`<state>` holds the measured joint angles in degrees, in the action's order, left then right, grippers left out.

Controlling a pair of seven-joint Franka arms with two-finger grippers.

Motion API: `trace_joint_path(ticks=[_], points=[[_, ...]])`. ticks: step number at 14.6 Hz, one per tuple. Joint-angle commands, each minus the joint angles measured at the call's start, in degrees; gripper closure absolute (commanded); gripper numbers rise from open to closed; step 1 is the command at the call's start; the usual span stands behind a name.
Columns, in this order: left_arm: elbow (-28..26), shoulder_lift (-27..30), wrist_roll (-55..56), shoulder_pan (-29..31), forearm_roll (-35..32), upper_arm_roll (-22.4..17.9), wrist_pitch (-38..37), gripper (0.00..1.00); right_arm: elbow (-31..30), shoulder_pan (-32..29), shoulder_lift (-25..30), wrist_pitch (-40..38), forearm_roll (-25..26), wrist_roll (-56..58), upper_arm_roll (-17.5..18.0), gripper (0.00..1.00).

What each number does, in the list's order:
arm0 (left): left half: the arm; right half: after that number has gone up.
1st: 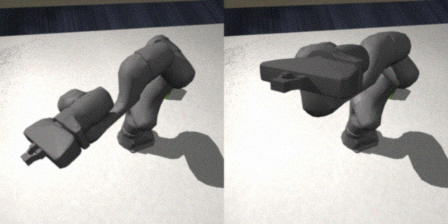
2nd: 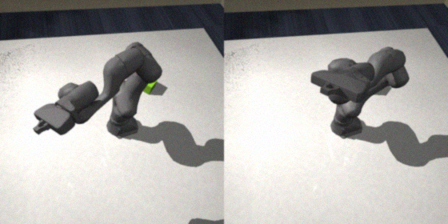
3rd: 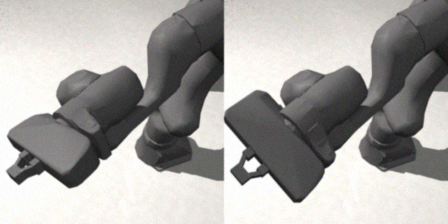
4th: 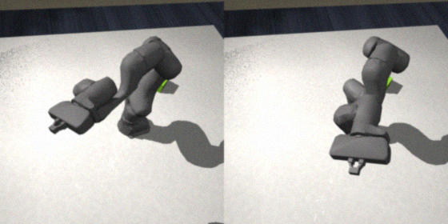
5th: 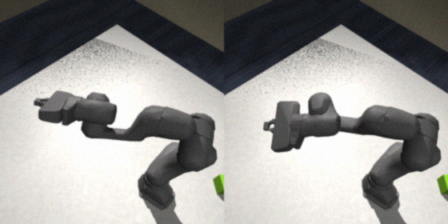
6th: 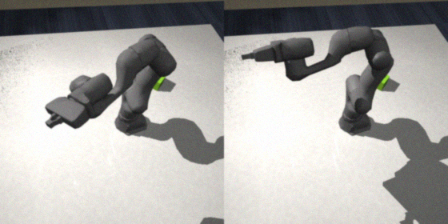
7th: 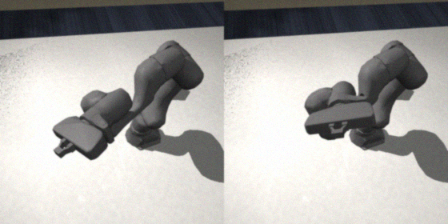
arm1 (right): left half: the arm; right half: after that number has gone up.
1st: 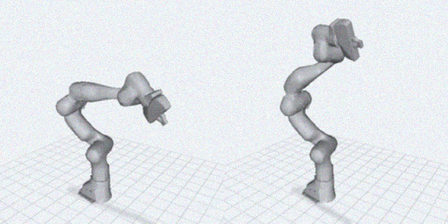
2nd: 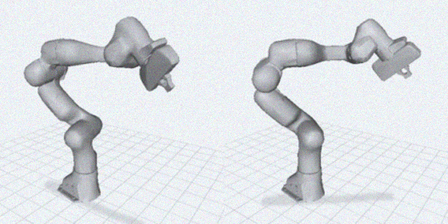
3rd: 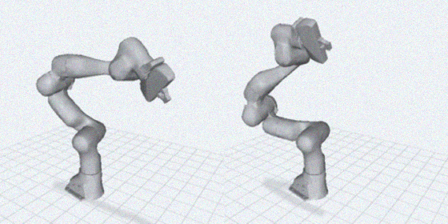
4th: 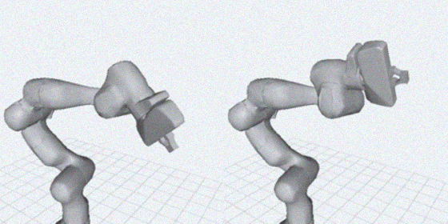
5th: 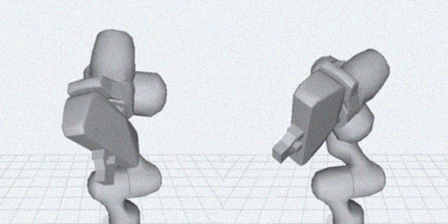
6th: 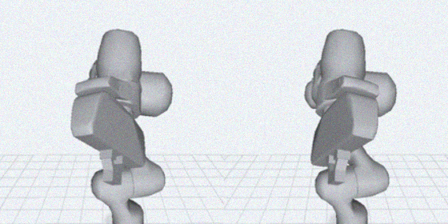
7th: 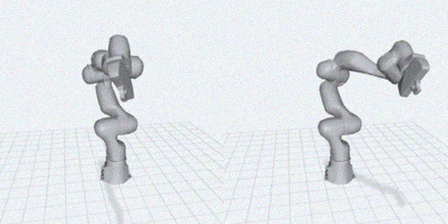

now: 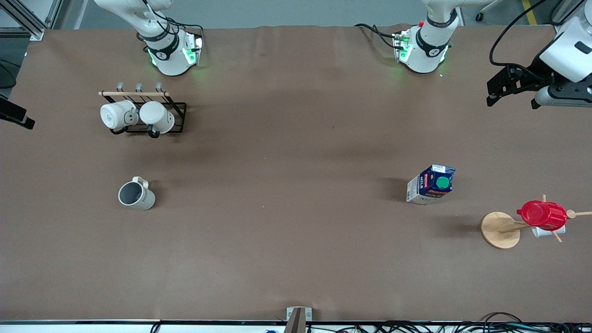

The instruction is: Place cup and milk on table

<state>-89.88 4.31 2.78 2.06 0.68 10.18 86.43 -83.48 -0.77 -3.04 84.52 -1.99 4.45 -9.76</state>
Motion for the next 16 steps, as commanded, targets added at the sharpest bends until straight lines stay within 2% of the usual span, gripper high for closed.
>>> trace_joint_path(ticks=[1,4,7,11,13,14,16], points=[[0.85,-0.27,0.12,0.23,-1.3,0.2,-0.74,0.0,-1.34,-0.9,1.28,0.2,0.41,-0.23,0.71,0.0],[1.73,-0.53,-0.14,0.32,-1.73,0.11,-0.74,0.0,-1.34,-0.9,1.28,0.29,0.41,-0.23,0.71,0.0],[3.84,-3.25,0.12,0.32,-1.74,0.11,-0.74,0.0,-1.25,-1.78,1.19,0.65,-0.2,-0.23,0.8,0.0],[3.23,-7.29,0.83,0.32,-1.74,0.11,2.5,0.0,-1.25,-1.0,0.84,0.99,-0.38,-0.06,1.15,0.0],[2.87,-9.92,1.44,0.49,-2.18,0.11,4.7,0.0,-1.43,0.58,-1.96,2.74,-0.38,0.03,1.15,0.0],[2.87,-11.24,1.88,0.41,-2.18,0.11,5.49,0.0,-2.38,0.68,-3.54,4.06,-0.38,0.12,1.24,0.0],[2.09,-13.88,3.72,0.14,-2.61,0.11,7.6,0.0,-8.95,0.94,-4.61,12.11,-0.38,0.99,1.24,0.0]])
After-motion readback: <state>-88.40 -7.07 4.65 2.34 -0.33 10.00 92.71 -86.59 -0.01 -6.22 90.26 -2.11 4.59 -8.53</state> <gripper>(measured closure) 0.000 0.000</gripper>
